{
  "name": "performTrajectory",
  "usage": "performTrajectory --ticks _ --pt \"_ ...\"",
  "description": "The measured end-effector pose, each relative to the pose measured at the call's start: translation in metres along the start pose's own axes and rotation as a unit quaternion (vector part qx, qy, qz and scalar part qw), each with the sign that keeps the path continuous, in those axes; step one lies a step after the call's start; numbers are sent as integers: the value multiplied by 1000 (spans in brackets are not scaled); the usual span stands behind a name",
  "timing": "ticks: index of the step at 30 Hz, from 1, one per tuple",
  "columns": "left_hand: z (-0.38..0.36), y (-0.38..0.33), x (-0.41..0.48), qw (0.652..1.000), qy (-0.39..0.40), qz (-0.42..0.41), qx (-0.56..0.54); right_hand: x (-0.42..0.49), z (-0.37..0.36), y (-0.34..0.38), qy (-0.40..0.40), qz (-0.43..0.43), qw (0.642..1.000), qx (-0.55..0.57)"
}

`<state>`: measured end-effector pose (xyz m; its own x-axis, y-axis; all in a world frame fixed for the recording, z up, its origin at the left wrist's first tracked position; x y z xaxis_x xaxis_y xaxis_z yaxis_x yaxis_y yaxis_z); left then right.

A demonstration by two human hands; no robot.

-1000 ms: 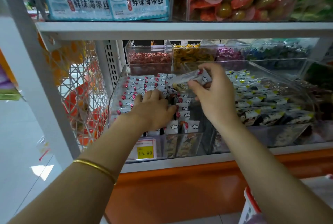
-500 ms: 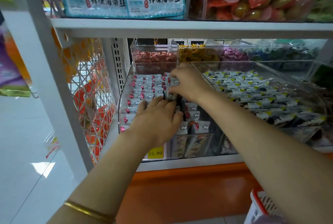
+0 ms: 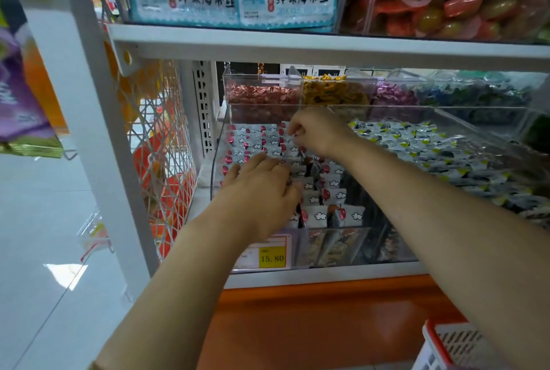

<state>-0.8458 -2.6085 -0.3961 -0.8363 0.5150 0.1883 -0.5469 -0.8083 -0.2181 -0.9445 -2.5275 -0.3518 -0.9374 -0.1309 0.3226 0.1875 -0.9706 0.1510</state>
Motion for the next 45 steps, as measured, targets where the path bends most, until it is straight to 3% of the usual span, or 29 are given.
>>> performTrajectory --ticks 3,5,9,13,18,20,23,26,31,34,37,41,45 --pt "-2 0 0 1000 5 -1 -4 6 -18 12 16 24 991 -133" --pt "-4 0 -1 1000 7 -4 -12 8 -22 13 19 13 989 -143" --pt "3 5 -2 999 -19 7 -46 5 -4 5 13 -6 999 33" --pt "18 13 -3 991 -80 26 -101 -13 35 -12 -72 -50 978 188" --pt "43 22 -15 959 -199 56 -192 -69 66 -29 -187 -88 924 322" --pt "46 24 -20 943 -218 61 -243 -92 67 -35 -199 -107 892 392" --pt "42 29 -27 900 -223 86 -366 -116 49 -41 -152 -153 826 520" --pt "31 36 -32 845 -210 115 -478 -130 31 -39 -101 -172 736 647" --pt "17 41 -36 761 -208 132 -601 -142 14 -35 -38 -185 610 770" --pt "12 40 -36 700 -203 132 -672 -142 12 -33 -13 -183 579 795" --pt "11 43 -36 669 -220 141 -696 -141 10 -29 3 -171 550 817" --pt "8 45 -35 633 -231 149 -724 -141 9 -25 2 -161 542 825" --pt "3 35 -31 569 -207 131 -785 -143 9 -34 -39 -177 529 829"
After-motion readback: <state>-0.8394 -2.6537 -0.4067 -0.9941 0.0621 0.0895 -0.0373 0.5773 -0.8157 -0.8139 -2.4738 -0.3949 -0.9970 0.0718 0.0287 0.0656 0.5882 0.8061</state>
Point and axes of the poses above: each hand's wrist, its own x-axis towards the middle knuckle, its own z-axis out of the back of the hand, y = z × x, the point moved 10 cm from there along x, towards the middle knuckle, and after that the axes turned 7 degrees about -z, right-handed, at the moved point
